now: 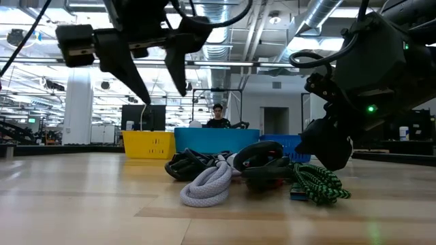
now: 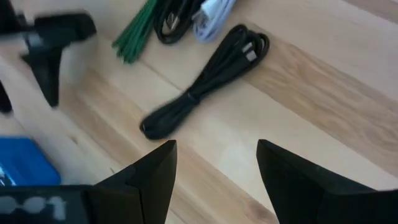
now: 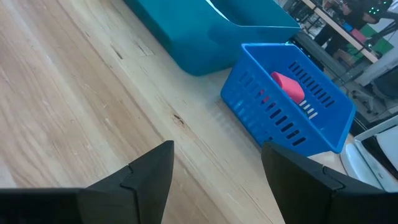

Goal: Pick and place items into bin
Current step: Put the top black charger cable into the yellow bin

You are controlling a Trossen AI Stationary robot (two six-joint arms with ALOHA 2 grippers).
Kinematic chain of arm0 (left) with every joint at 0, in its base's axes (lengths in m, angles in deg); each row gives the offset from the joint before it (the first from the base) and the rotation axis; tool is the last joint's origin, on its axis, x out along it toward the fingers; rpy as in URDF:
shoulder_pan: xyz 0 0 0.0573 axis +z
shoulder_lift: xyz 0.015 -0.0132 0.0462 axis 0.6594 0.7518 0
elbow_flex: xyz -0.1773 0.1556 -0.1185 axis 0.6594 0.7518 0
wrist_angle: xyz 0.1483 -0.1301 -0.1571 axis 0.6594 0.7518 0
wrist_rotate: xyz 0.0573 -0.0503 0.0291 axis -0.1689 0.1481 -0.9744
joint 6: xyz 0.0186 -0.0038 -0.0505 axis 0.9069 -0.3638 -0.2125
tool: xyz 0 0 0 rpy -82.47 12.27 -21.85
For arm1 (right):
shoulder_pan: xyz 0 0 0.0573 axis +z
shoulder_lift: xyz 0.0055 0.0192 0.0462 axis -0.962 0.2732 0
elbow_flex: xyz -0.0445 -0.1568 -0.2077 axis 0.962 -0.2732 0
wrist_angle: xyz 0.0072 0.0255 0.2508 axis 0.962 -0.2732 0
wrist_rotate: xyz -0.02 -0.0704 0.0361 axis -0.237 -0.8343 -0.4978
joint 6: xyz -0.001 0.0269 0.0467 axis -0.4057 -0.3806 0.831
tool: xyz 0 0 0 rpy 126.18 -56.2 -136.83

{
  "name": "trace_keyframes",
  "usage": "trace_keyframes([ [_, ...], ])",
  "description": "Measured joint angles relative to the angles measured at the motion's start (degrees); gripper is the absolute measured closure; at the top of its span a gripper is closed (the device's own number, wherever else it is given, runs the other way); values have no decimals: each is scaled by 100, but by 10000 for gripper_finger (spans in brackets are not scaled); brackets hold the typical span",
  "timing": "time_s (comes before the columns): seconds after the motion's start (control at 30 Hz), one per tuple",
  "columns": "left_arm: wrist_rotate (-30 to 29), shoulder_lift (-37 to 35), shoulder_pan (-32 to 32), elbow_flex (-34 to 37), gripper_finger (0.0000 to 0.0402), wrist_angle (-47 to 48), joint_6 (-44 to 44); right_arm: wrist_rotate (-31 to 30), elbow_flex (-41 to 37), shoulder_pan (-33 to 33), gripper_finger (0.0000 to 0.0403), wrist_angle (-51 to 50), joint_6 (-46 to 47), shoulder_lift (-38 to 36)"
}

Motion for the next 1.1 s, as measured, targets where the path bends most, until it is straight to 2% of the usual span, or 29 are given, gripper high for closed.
trace_keyframes([
  [0.23,69,137,-26,-105,189,-670,856,4,0,0,164,0,1,0],
  [0.47,66,167,-36,-100,189,-729,1612,56,0,0,164,0,0,0],
  [0.8,69,533,-34,-107,189,-913,2137,634,0,13,164,5,72,-11],
  [1.1,353,613,41,-96,189,-1162,2288,727,0,122,164,8,116,-11],
])
